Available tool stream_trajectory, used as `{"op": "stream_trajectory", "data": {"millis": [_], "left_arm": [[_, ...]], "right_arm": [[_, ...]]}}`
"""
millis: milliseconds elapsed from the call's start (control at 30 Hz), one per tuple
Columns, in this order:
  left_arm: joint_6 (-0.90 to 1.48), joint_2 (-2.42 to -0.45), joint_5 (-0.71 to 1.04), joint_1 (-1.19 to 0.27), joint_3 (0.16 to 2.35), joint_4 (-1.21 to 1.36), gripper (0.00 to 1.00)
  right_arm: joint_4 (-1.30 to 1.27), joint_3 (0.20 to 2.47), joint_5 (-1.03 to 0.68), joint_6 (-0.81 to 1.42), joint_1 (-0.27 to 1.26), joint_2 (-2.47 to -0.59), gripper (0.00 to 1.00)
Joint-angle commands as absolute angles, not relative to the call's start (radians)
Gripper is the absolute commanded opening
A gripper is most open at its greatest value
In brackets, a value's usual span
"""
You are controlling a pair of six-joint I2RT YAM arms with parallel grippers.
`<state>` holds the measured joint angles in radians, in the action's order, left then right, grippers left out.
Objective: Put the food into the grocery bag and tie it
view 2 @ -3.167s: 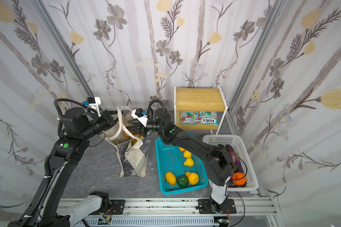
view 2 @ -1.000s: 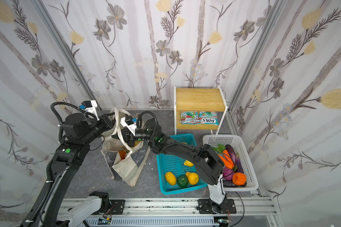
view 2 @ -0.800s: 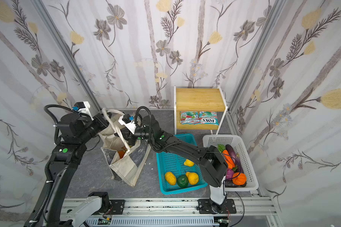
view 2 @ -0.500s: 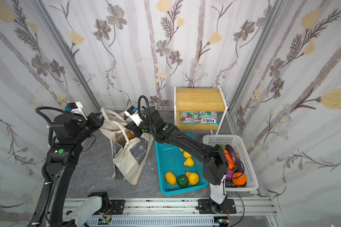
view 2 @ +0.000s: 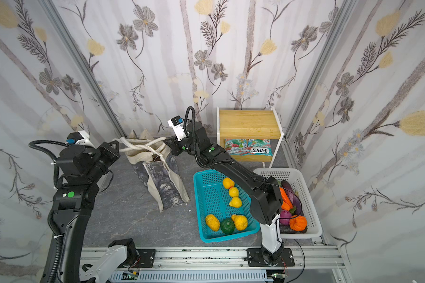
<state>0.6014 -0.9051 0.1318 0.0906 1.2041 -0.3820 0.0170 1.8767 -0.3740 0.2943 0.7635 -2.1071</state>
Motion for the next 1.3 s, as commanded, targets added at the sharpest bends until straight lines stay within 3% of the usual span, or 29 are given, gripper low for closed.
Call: {"op": "stream_trajectory", "data": {"millis": [0, 233, 733, 933, 1267], "left_arm": [[0.595, -0.887, -0.06, 0.104, 1.182, -0.32, 0.0], [0.703, -0.842, 0.012, 0.101, 0.984, -0.167, 0.0], [0.726, -0.85, -0.099, 0.109, 0.919, -0.078, 0.0], [0.767, -0.808, -0.172, 0.111, 0.833, -0.001, 0.0], [0.759, -0.787, -0.279, 0.133, 0.726, 0.027, 0.0]], "right_arm": [[-0.095, 1.915, -0.182, 0.459, 0.715, -2.131, 0.0], [-0.056, 1.96, -0.158, 0.665, 0.651, -2.189, 0.0], [0.047, 2.002, 0.019, 0.609, 0.605, -2.234, 0.0], [-0.04, 1.951, -0.164, 0.802, 0.555, -2.223, 0.0], [-0.142, 1.948, -0.192, 0.871, 0.533, -2.209, 0.0]]}}
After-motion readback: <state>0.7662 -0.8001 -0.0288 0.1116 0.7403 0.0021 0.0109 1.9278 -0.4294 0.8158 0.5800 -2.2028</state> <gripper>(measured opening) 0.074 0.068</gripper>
